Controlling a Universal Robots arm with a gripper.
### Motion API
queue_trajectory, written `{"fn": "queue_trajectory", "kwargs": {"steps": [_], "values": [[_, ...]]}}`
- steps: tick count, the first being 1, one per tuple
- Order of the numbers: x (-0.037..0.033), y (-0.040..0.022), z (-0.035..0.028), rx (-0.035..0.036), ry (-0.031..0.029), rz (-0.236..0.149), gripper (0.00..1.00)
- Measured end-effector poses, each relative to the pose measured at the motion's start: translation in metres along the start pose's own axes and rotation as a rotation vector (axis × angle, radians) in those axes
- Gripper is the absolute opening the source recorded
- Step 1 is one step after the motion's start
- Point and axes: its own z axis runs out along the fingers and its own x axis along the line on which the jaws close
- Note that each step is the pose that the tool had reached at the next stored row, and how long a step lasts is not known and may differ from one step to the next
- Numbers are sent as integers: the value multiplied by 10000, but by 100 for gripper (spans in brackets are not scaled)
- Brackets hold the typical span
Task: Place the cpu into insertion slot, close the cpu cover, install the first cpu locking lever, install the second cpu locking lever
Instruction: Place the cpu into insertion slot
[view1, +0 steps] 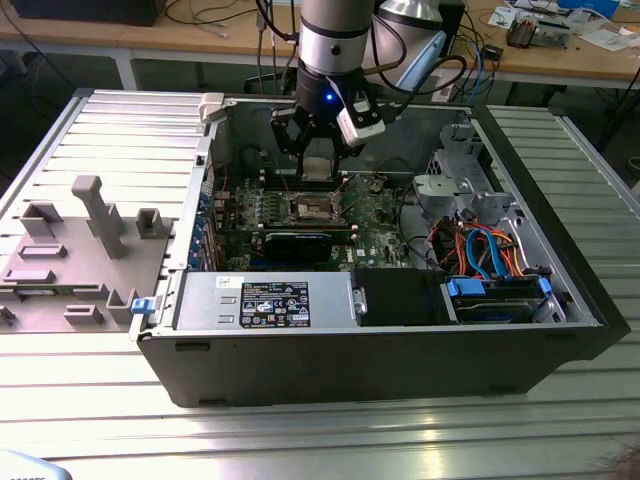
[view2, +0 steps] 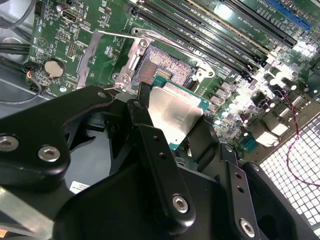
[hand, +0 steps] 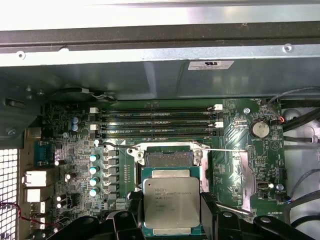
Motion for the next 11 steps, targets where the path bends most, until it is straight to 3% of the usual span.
{"fn": "queue_trajectory", "kwargs": {"steps": [8,11], "values": [[0,0,4,1,-17,221,55],[0,0,7,55,-36,452,55]]}}
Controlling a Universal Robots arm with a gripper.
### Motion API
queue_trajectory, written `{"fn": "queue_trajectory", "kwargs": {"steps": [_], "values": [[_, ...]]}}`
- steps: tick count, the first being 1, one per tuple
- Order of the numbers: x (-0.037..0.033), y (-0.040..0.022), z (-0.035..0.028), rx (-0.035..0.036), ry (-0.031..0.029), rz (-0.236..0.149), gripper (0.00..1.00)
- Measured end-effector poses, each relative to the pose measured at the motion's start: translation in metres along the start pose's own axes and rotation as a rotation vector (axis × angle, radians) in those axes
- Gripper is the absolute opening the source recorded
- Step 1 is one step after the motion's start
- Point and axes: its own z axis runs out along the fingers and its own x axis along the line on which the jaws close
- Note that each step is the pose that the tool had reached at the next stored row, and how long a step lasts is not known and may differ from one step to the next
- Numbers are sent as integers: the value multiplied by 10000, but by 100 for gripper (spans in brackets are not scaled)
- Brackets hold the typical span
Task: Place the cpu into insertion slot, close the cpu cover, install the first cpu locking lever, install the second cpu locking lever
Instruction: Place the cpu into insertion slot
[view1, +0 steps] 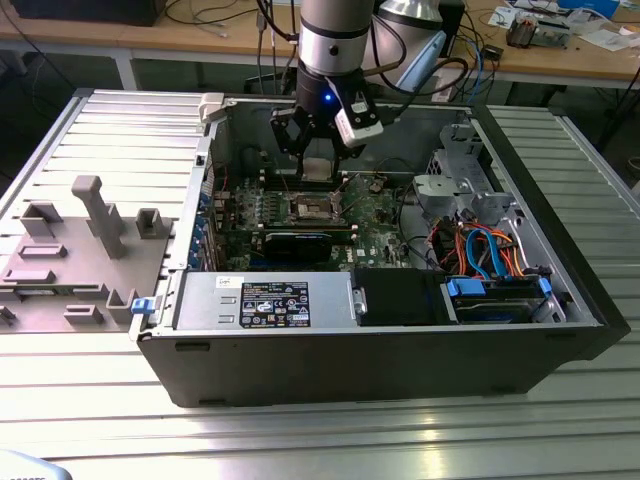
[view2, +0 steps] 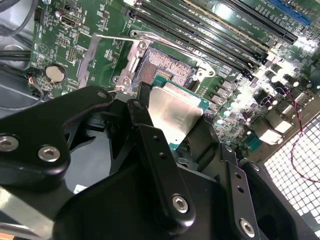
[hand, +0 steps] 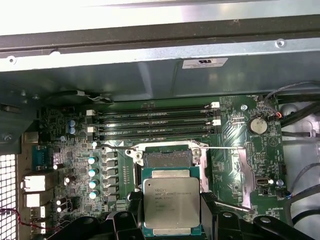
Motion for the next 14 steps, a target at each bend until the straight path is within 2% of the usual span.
{"fn": "queue_trajectory", "kwargs": {"steps": [2,4,5,6,14], "values": [[1,0,0,84,-8,52,55],[0,0,0,381,-28,66,55],[0,0,0,495,-35,67,55],[0,-1,1,524,-38,66,55],[0,-1,8,531,-43,187,55]]}}
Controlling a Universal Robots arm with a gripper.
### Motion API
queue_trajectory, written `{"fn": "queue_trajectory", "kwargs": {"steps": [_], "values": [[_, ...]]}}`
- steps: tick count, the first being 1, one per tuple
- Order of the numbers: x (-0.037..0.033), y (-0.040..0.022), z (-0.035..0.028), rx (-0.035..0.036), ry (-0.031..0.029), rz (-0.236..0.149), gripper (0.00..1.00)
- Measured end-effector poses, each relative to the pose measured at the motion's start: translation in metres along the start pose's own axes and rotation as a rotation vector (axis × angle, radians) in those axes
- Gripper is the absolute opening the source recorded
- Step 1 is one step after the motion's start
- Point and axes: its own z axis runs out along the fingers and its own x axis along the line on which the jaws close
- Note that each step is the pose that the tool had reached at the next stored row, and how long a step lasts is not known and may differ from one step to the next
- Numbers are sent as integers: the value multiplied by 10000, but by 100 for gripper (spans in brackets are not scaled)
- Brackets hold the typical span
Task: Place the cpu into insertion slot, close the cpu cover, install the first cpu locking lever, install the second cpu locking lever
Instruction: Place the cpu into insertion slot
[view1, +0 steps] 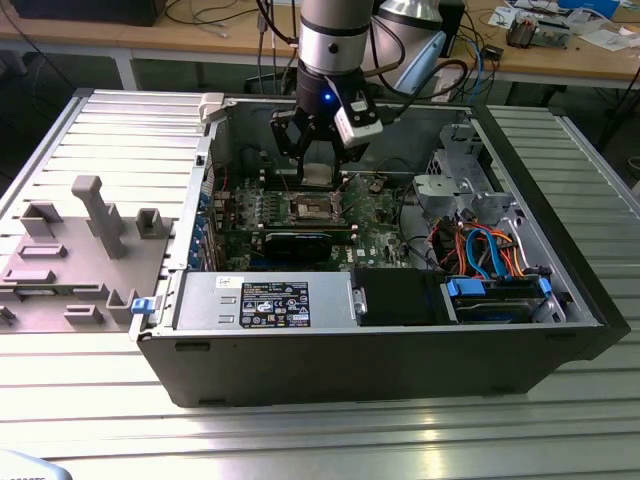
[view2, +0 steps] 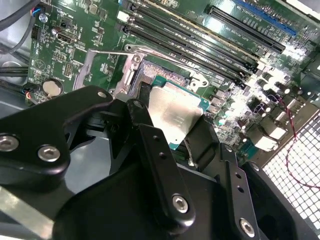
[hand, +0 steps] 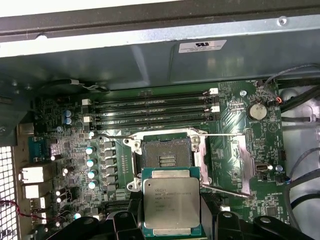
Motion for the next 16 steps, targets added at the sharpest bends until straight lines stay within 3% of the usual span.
{"fn": "queue_trajectory", "kwargs": {"steps": [16], "values": [[0,0,4,8,-3,216,55]]}}
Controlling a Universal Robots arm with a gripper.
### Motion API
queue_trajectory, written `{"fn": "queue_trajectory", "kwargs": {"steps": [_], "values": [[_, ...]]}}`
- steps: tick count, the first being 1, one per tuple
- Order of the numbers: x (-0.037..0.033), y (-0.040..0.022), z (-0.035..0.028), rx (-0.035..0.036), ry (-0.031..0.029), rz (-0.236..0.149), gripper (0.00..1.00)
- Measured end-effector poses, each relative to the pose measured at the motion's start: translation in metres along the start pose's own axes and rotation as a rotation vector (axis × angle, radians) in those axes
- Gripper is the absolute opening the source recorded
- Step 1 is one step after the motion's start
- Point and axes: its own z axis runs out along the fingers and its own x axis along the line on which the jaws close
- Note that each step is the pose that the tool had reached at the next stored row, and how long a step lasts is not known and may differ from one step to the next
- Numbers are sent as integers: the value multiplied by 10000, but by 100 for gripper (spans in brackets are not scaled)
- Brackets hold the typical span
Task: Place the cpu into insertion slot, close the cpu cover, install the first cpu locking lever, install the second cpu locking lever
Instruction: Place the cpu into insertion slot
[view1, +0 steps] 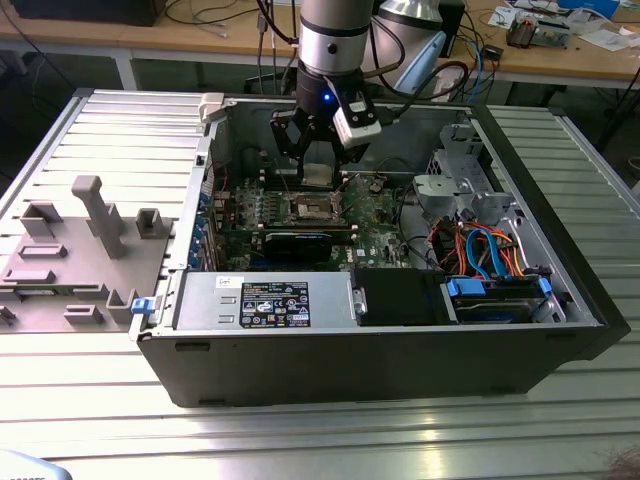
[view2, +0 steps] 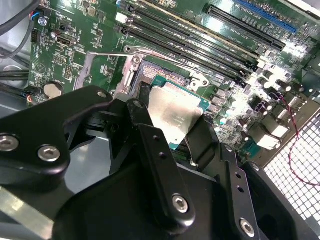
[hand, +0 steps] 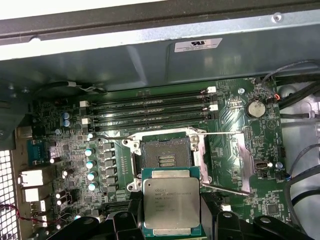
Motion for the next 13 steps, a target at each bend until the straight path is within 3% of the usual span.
{"fn": "queue_trajectory", "kwargs": {"steps": [13], "values": [[0,0,3,-1,-2,111,55]]}}
